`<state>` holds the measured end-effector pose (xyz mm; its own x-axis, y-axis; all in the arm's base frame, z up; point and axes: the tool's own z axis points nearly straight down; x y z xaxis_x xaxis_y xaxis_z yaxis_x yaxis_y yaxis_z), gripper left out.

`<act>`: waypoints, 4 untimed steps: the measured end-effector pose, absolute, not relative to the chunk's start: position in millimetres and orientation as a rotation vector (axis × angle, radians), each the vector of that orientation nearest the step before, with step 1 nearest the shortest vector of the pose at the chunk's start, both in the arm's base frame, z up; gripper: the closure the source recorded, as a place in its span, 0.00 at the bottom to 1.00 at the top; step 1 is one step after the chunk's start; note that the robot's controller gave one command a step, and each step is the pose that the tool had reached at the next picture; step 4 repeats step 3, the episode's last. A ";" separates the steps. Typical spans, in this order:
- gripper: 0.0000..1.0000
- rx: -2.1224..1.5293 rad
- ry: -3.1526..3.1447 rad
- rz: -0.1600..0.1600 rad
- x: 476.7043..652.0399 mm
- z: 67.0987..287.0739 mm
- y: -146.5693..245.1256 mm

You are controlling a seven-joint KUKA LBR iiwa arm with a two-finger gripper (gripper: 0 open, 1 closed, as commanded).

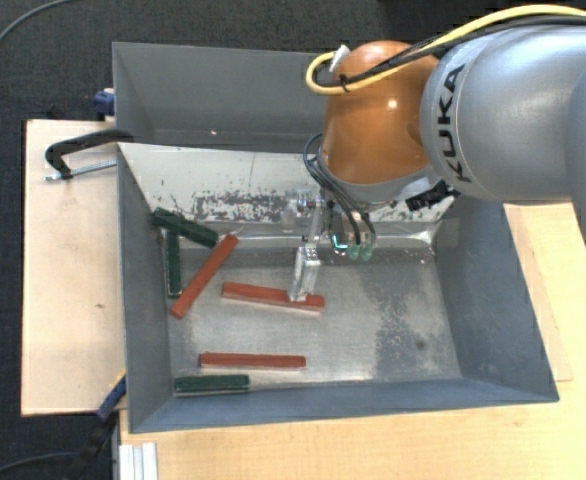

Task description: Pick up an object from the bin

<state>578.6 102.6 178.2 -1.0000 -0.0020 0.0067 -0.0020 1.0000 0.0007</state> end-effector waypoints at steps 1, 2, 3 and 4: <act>0.00 0.028 -3.133 -0.001 557.0 69.1 98.5; 1.00 0.027 -3.142 -0.003 559.8 73.9 98.8; 1.00 -0.015 -3.155 -0.006 557.7 219.2 102.5; 1.00 -0.015 -3.155 -0.006 557.7 219.2 102.5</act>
Offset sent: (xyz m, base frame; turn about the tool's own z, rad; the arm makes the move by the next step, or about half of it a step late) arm -0.0194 -0.0046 -0.1051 -0.0157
